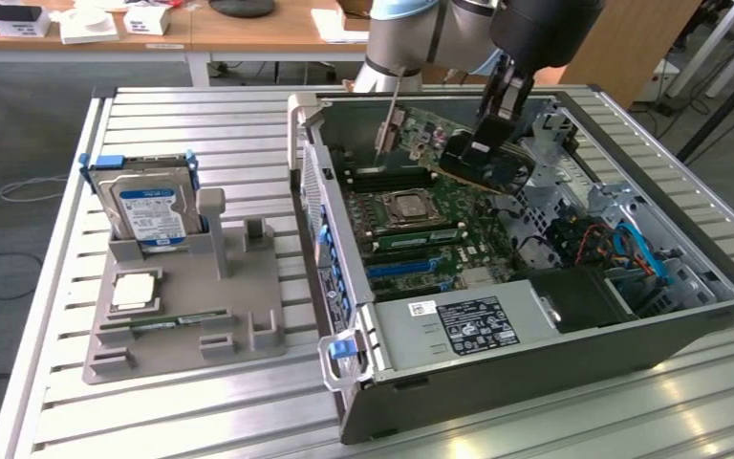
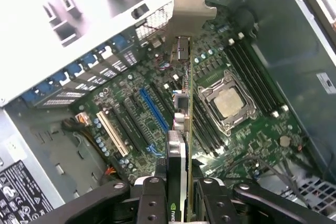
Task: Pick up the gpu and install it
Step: 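Insert the gpu into the slot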
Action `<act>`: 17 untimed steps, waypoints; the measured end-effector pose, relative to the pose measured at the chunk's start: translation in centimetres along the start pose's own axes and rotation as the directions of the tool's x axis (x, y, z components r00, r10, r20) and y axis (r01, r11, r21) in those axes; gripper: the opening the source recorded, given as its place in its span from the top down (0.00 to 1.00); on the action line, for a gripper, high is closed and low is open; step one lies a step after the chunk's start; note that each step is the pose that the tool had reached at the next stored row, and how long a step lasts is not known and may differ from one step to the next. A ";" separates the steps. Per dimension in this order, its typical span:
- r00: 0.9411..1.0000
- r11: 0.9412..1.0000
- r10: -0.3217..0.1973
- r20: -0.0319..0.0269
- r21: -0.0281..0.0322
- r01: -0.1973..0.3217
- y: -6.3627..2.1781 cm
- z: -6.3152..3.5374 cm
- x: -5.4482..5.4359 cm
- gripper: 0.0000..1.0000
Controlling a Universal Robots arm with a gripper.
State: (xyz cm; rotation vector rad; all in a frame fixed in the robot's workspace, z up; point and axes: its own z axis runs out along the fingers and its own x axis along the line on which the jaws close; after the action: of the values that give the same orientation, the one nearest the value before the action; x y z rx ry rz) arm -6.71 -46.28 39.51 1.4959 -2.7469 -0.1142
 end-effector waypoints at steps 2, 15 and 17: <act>0.999 0.999 -0.036 -0.002 -0.001 0.036 0.00 0.06 0.0 0.73; 0.964 0.964 -0.266 -0.017 -0.008 0.266 -0.03 0.33 0.0 0.73; 0.954 0.954 -0.300 -0.019 -0.010 0.300 -0.04 0.37 0.0 0.73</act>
State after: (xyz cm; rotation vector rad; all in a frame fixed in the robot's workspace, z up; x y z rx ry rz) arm -6.69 -46.28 39.14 1.8907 -2.4791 -0.1089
